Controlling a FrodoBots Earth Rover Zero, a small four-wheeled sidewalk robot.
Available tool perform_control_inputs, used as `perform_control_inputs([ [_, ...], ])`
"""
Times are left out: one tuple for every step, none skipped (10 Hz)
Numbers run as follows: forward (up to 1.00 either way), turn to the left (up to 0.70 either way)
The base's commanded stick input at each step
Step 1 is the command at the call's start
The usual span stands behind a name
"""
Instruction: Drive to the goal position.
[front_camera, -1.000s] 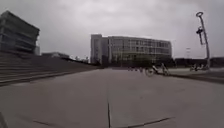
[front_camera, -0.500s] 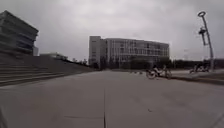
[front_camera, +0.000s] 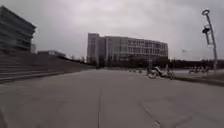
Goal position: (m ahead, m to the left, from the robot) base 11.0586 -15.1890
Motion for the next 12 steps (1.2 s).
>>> perform_control_inputs([
  [1.00, -0.21],
  [1.00, -0.12],
  [1.00, 0.00],
  [1.00, -0.09],
  [1.00, -0.14],
  [1.00, 0.00],
  [1.00, -0.04],
  [1.00, -0.06],
  [1.00, 0.00],
  [1.00, -0.02],
  [1.00, -0.18],
  [1.00, -0.07],
])
